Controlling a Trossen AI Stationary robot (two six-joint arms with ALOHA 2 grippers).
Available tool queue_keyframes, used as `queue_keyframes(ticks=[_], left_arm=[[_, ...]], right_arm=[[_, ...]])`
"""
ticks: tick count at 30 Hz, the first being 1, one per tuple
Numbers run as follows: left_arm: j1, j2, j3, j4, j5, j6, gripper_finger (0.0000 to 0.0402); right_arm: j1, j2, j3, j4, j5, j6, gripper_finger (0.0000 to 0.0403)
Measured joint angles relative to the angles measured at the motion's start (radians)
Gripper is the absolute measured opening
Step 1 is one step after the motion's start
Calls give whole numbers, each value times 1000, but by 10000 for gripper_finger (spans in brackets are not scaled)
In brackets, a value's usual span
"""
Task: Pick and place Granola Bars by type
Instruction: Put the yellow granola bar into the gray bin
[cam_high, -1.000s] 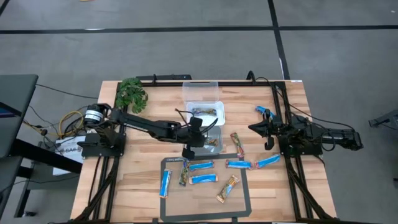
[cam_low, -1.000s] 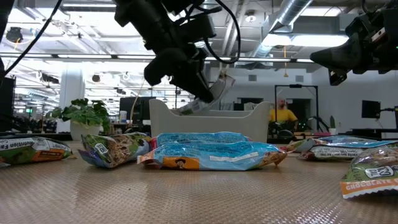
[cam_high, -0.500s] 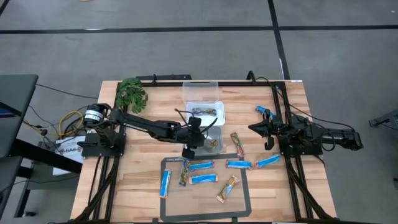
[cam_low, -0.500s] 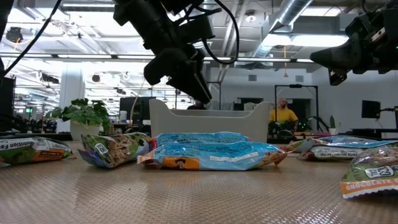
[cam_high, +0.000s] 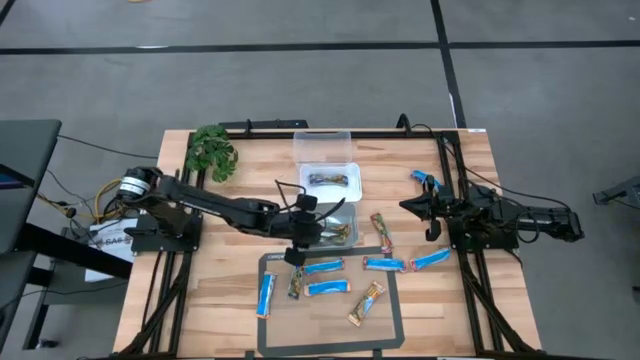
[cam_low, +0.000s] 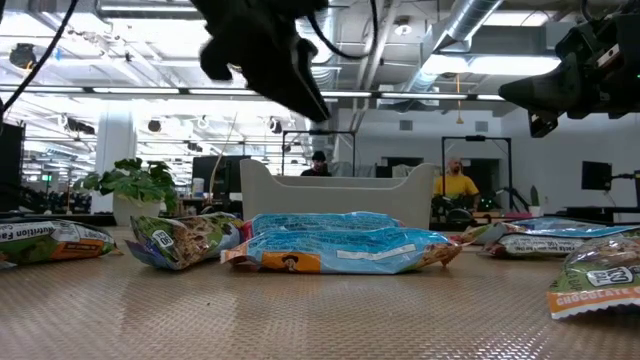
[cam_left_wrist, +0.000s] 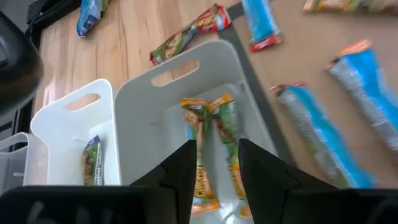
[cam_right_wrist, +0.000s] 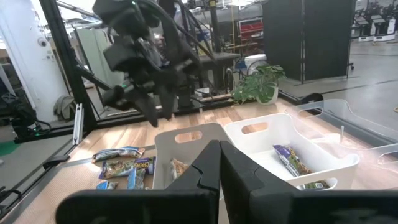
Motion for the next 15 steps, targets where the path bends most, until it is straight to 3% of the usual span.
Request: queue_keyframes(ticks=[8,15], left_arm=[[-116,-87,0,-110,0,-136,112],[-279,-97,0,-261,0,-430,112]], right_arm=[[0,0,0,0,0,0,0],[0,0,0,0,0,0,0]])
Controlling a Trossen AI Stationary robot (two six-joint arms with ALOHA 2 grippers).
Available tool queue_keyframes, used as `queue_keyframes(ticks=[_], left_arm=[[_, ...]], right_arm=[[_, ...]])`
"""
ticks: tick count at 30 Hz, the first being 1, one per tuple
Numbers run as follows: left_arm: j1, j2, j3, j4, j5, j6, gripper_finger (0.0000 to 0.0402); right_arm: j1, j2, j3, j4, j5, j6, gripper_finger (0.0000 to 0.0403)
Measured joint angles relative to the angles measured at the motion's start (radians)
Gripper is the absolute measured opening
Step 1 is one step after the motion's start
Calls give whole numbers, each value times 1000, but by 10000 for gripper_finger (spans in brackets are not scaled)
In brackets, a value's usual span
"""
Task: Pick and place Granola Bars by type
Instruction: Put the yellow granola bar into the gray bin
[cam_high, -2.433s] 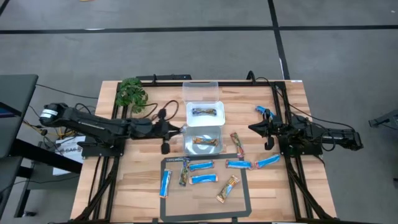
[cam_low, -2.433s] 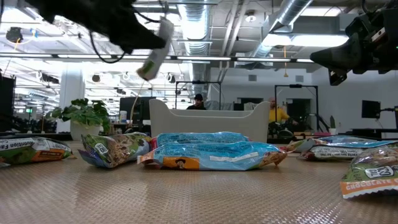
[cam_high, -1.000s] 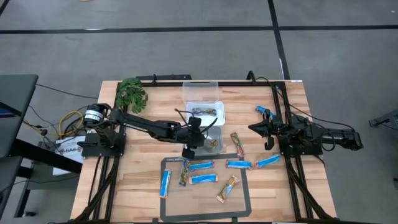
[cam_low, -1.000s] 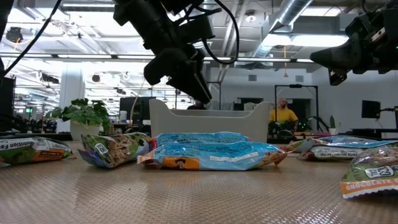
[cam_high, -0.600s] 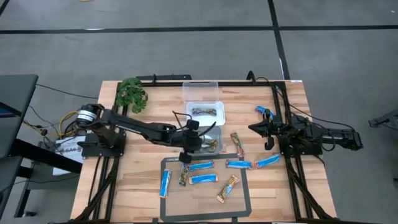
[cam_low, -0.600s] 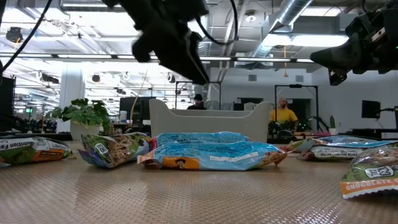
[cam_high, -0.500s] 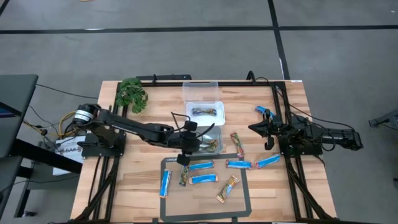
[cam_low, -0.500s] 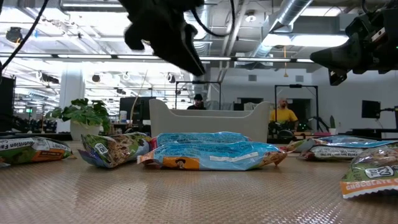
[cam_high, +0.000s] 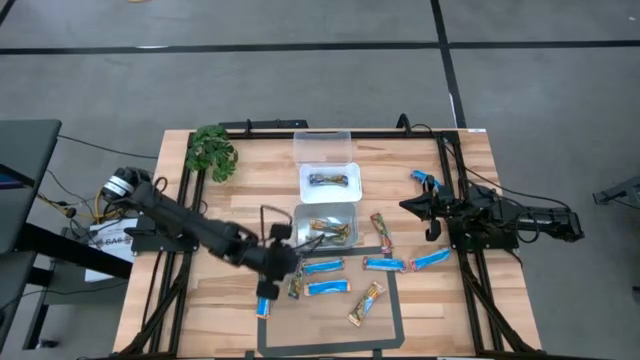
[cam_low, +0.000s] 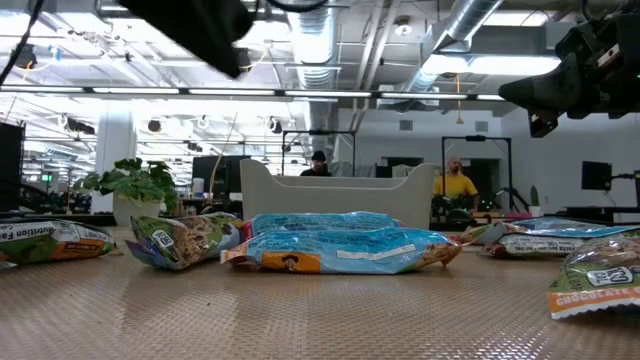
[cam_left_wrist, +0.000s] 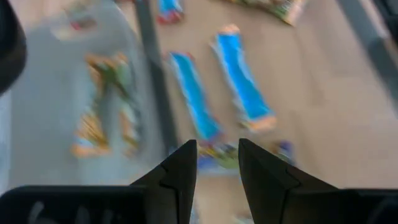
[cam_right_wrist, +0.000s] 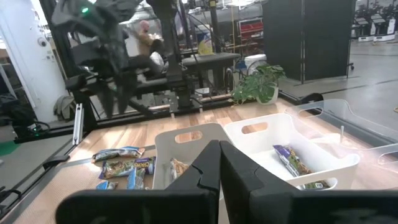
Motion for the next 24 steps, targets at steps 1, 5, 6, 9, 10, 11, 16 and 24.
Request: queue_keyframes(ticks=[1,5,6,9,10,11,16,24], left_arm=[[-24,0,0,-18,0,-56,112],[-118,0,0,-95,-12,-309,112],[-143,0,0,-117,-29,-377,112],[-209,4,0,-185,-80,-568,112],[-228,5,0,-209,-91,-630,112],[-244,5,0,-227,-98,-690,112],[-326,5,0,-271,-129,-945,112],[-389,5,-101,-266,-140,-1263,112]], right_arm=[[0,0,0,0,0,0,0],[0,0,0,0,0,0,0],[0,0,0,0,0,0,0],[0,0,0,0,0,0,0],[0,0,0,0,0,0,0],[0,0,0,0,0,0,0],[0,0,0,0,0,0,0],[0,0,0,0,0,0,0]])
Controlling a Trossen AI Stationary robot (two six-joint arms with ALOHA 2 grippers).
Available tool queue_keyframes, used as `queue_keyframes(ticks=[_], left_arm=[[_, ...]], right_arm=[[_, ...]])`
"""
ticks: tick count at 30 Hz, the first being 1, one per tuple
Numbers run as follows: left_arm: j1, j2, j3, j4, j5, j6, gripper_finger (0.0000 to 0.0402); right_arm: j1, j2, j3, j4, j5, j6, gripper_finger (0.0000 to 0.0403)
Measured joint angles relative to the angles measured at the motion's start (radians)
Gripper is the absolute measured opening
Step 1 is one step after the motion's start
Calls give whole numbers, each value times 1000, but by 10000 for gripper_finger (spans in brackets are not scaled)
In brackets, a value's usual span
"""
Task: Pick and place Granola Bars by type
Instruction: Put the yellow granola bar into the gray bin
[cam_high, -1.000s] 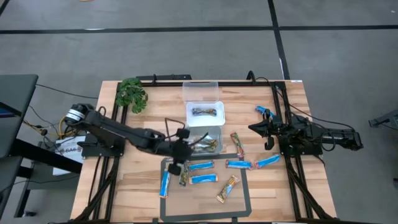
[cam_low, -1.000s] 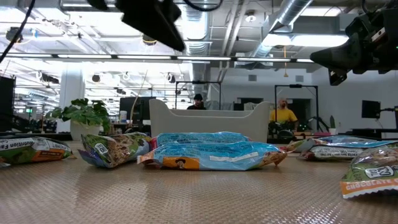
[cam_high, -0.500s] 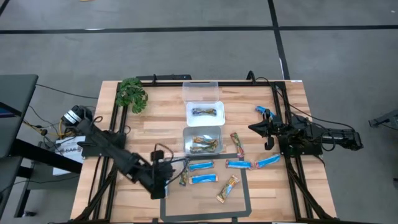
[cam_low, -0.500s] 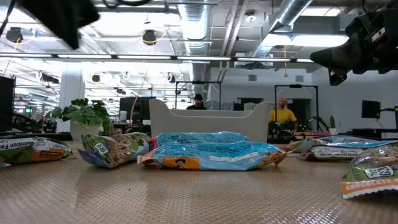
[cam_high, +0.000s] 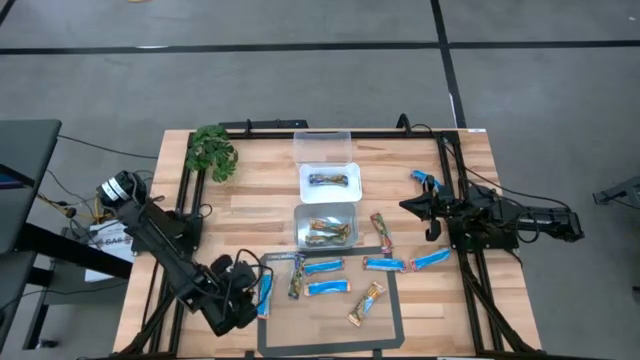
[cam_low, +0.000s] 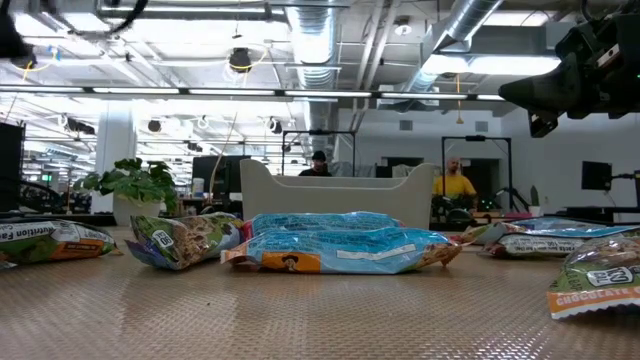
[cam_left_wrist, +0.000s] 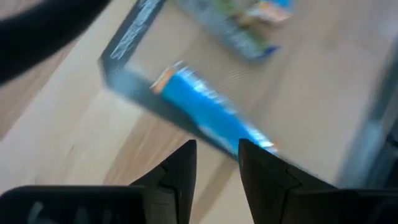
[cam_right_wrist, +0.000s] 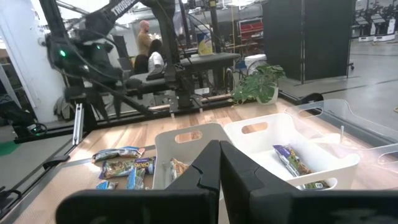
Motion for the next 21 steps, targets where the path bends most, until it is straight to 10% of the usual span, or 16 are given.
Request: queue_keyframes(ticks=[21], left_arm=[[110,1,-202,429,93,-1,152]], right_arm=[[0,0,0,0,0,0,0]])
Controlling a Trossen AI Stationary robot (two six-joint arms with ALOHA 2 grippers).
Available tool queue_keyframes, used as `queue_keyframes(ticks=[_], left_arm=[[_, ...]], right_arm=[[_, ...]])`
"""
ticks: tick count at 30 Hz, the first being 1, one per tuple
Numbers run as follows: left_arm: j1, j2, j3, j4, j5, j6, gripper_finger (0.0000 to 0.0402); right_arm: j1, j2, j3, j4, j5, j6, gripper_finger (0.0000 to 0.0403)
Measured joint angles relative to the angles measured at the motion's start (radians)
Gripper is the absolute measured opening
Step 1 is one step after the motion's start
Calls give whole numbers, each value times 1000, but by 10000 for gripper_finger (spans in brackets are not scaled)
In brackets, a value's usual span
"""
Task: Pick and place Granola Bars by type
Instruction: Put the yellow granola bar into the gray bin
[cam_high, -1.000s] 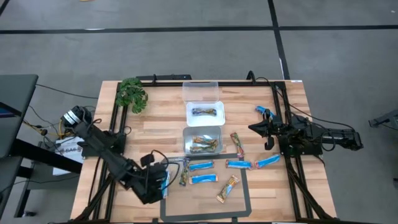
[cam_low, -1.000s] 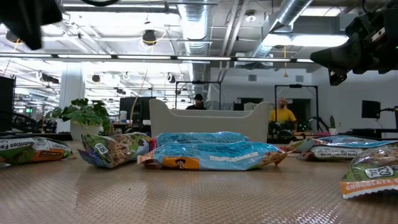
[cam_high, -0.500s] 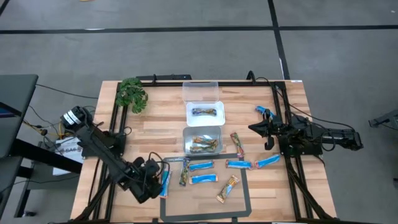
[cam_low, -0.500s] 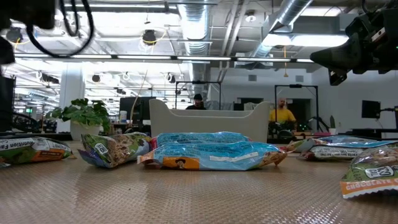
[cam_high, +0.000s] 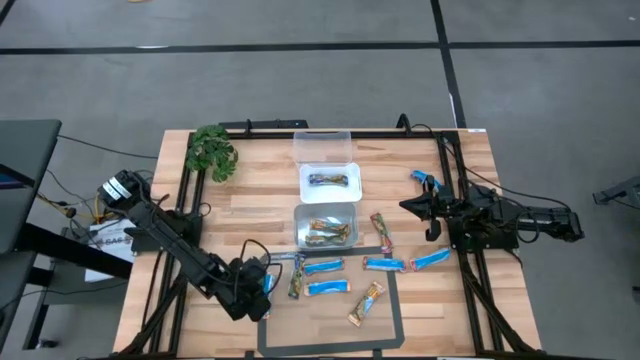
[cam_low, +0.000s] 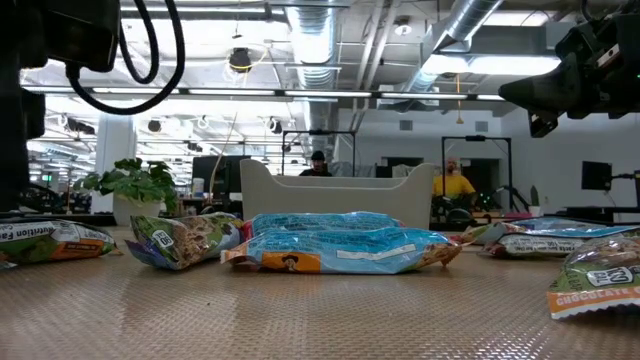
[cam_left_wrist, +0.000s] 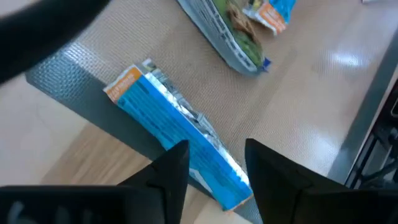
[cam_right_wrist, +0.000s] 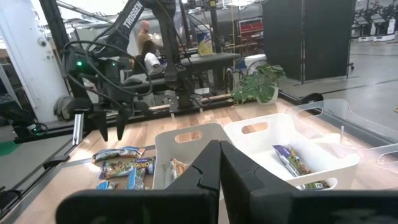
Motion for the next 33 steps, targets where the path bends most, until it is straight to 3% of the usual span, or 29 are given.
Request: queue_keyframes(ticks=[7,22,28,33], left_arm=[[-2,0,0,-20,-51,-107,191],[9,164,3,79,22,-260,172],[19,179,36,54,23,-256,146],[23,185,78,-8,29,-220,86]], right_arm=[[0,0,0,0,0,0,0],[0,0,0,0,0,0,0],[0,0,0,0,0,0,0],[0,0,0,0,0,0,0]])
